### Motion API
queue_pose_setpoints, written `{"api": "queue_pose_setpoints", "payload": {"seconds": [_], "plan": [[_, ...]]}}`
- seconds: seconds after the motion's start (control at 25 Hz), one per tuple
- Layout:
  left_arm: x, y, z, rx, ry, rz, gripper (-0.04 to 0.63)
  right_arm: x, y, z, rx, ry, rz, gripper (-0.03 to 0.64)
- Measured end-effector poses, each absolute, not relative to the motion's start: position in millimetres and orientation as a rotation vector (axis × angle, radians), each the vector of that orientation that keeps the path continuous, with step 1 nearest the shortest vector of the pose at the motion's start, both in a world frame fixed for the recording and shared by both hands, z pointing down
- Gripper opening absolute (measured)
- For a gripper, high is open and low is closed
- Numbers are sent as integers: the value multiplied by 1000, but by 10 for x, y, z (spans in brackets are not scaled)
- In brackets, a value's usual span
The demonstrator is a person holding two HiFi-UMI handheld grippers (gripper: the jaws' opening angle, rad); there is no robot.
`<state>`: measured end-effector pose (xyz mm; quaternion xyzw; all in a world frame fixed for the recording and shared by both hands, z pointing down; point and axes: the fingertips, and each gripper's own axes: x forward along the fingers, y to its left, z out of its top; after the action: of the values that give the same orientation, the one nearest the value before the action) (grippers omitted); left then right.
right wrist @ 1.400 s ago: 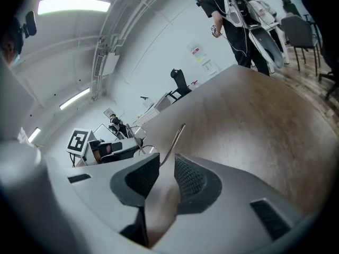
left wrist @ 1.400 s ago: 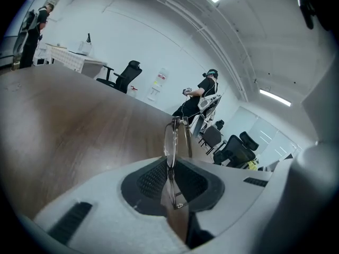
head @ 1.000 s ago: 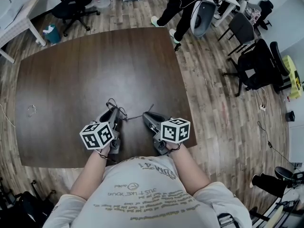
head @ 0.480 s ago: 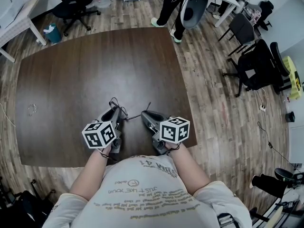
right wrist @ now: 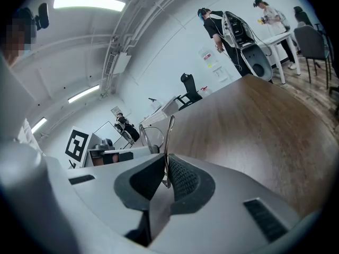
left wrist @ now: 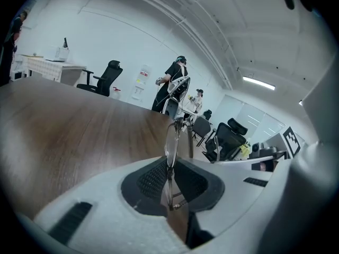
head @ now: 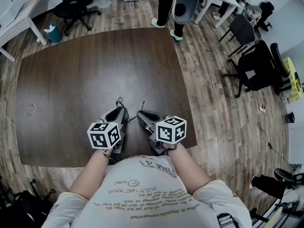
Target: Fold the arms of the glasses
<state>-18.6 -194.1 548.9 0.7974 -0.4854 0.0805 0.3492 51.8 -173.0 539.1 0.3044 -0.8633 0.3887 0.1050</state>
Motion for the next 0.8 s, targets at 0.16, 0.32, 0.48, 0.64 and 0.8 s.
{"api": "queue_pose_setpoints", "payload": {"seconds": [0.16, 0.32, 0.48, 0.64, 0.8], "plan": [[-148, -1924, 5510, 2077, -1241, 228, 54, 448, -1720, 5391, 871, -2553, 1137, 32], [-113, -1909, 5507, 2095, -1226, 237, 54, 399, -1724, 5383, 854, -2561, 1131, 32], [-73, -1905, 5505, 2126, -1215, 264, 54, 352, -1722, 5377, 831, -2570, 1124, 32], [-8, -1888, 5489, 2161, -1205, 292, 54, 339, -1710, 5363, 810, -2583, 1129, 32], [39, -1867, 5470, 2170, -1188, 287, 54, 328, -1698, 5326, 788, -2604, 1131, 32]]}}
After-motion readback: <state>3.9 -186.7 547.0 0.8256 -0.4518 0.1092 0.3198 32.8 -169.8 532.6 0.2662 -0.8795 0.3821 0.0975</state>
